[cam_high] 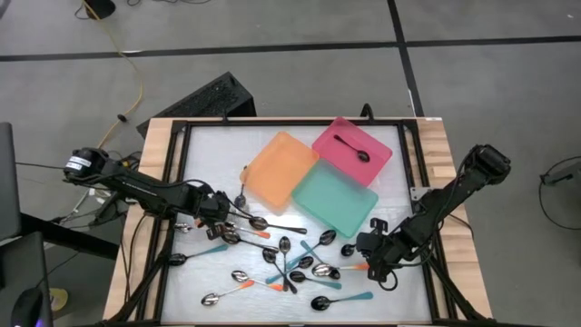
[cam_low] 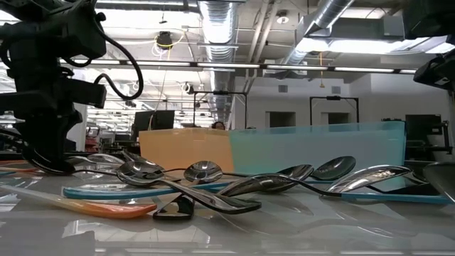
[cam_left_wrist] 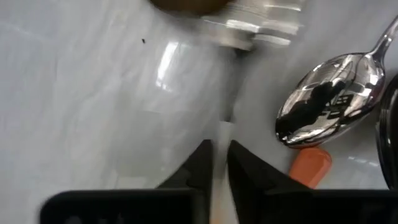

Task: Sort silverware by color (type)
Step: Put the orange spoon into the orange bin

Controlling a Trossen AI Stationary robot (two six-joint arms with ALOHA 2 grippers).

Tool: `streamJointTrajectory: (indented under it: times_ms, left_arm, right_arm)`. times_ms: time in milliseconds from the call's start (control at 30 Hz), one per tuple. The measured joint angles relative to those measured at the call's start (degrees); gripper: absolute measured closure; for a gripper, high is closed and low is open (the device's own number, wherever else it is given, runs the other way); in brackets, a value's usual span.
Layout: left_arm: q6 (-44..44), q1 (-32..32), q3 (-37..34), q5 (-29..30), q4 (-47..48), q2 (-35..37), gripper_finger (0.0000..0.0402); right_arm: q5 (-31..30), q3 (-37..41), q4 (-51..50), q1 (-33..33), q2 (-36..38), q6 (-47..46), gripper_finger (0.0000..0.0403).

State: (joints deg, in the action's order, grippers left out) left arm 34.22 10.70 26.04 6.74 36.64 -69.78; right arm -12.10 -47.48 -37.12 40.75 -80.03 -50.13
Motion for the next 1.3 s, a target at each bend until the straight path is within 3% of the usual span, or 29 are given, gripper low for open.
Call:
streamJointTrajectory:
  times_ms: [767, 1300]
  left_arm:
    - [5.7, 0.2, 1.9, -2.0, 0.5, 8.3, 0.0401]
    - [10.1, 0.2, 2.1, -7.2, -10.4, 17.1, 0.0401]
  right_arm:
    - [-0.7, 0.0, 0.3, 0.0, 0.0, -1.1, 0.0302]
    - [-1.3, 0.0, 4.4, 0.0, 0.0, -0.9, 0.0302]
